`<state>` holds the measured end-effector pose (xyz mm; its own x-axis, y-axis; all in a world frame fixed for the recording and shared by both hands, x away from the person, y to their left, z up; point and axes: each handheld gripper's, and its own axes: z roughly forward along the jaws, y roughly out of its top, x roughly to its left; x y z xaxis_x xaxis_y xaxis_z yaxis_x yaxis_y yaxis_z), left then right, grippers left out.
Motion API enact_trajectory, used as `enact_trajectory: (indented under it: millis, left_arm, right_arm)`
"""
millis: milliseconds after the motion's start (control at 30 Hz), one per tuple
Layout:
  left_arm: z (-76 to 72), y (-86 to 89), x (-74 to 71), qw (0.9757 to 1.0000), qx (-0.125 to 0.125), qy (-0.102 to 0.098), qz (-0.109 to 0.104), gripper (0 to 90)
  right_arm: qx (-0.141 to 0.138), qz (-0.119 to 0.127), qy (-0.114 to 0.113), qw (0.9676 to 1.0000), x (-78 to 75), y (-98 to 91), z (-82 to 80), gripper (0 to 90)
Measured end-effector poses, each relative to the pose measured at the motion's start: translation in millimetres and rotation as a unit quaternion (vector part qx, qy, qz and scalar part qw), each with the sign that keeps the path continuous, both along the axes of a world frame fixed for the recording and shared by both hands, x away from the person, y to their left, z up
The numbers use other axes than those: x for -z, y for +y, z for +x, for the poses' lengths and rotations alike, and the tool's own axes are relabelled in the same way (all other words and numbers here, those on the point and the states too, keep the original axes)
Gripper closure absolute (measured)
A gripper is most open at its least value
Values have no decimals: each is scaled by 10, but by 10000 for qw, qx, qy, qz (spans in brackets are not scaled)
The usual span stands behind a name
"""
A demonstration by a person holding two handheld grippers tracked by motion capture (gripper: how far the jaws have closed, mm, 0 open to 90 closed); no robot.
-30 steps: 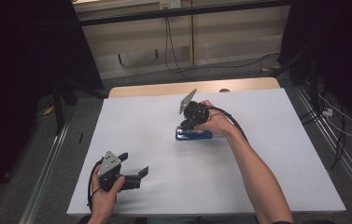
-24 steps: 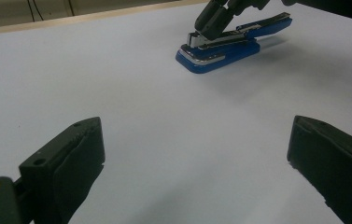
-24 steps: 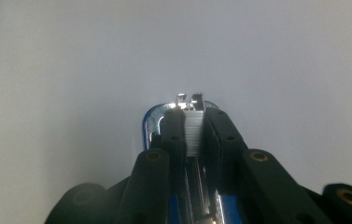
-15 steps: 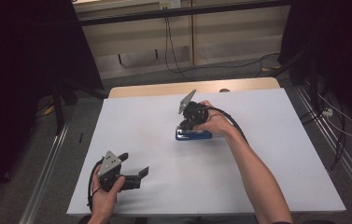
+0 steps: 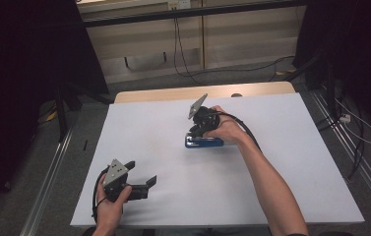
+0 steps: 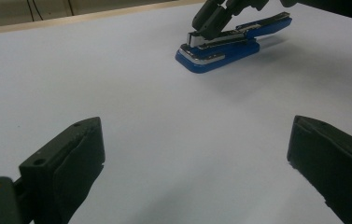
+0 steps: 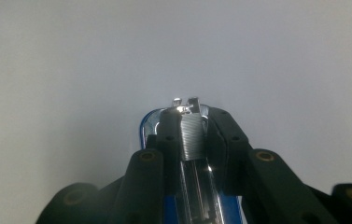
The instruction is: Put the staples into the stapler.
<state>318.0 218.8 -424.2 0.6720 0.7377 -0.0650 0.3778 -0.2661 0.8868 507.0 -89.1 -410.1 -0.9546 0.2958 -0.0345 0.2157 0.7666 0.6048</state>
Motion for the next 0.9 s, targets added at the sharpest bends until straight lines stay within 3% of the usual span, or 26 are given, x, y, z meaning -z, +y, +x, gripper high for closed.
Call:
enact_trajectory:
  millis: [600,900]
  left_arm:
    - [1,-1,-1,10000,-8,-7,17,42]
    - [-1,0,-1,10000,-1,-1,2,42]
  right_arm:
    - [-69,-9,-28,10000,-10,-5,1,785]
    - [226,66,-36,9997,-19,-33,7,639]
